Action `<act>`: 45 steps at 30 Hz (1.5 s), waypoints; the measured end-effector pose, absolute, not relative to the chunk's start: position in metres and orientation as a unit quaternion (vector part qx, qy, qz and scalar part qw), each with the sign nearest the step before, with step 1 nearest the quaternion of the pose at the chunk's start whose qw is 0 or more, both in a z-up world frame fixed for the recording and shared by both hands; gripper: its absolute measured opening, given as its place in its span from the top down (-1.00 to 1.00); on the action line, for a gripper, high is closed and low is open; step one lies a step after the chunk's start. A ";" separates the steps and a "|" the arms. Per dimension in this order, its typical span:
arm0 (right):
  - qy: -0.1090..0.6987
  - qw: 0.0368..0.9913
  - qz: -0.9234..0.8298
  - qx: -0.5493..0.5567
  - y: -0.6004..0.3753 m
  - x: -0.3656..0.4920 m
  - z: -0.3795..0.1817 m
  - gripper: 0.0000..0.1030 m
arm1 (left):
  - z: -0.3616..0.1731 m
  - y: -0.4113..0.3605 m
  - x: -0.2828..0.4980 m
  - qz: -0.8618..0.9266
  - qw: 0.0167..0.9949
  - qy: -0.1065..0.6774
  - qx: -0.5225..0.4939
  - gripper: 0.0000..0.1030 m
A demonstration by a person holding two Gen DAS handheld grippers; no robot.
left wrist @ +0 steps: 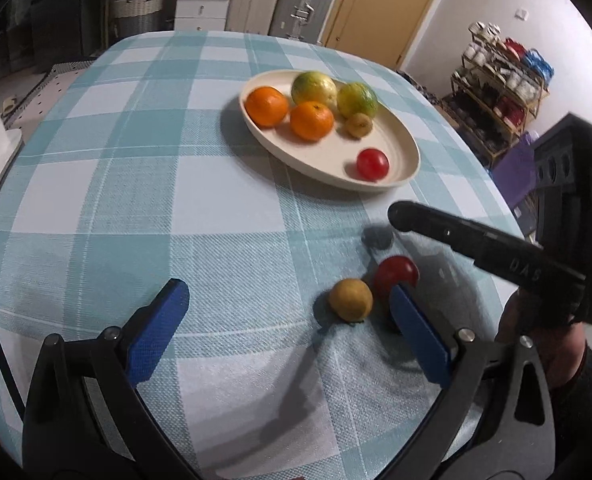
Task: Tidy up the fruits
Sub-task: 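Grasp a dark plum with the right tool while the left tool grasps a small brown fruit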
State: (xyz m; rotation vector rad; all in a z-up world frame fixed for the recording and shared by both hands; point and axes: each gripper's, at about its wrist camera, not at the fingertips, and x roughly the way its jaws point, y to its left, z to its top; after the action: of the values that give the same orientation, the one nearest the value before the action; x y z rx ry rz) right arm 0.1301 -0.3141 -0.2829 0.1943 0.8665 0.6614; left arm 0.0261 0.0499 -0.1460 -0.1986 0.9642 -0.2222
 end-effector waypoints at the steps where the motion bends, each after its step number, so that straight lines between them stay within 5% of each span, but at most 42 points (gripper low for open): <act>1: 0.411 0.851 0.313 0.094 -0.316 0.130 -0.283 0.51 | -0.147 0.047 0.026 -0.111 0.874 0.463 -0.091 -0.94; 6: 0.408 0.851 0.314 0.100 -0.324 0.128 -0.282 0.51 | -0.150 0.035 0.027 -0.117 0.878 0.459 -0.066 -0.92; 17: 0.403 0.849 0.325 0.104 -0.329 0.124 -0.284 0.51 | -0.154 0.029 0.029 -0.156 0.867 0.467 -0.071 -0.08; 21: 0.401 0.849 0.328 0.106 -0.330 0.124 -0.283 0.51 | -0.155 0.026 0.030 -0.171 0.864 0.469 -0.075 0.03; 26: 0.398 0.849 0.330 0.106 -0.332 0.121 -0.283 0.51 | -0.156 0.028 0.036 -0.189 0.852 0.479 -0.094 0.55; 45: 0.369 0.856 0.342 0.116 -0.341 0.123 -0.267 0.51 | -0.105 0.049 0.074 -0.201 0.874 0.427 -0.119 0.55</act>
State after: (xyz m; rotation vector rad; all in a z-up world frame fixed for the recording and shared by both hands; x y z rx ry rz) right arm 0.1226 -0.3408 -0.2668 0.2442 0.7746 0.7191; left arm 0.0735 0.0488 -0.1046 -0.2481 0.8912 -0.4209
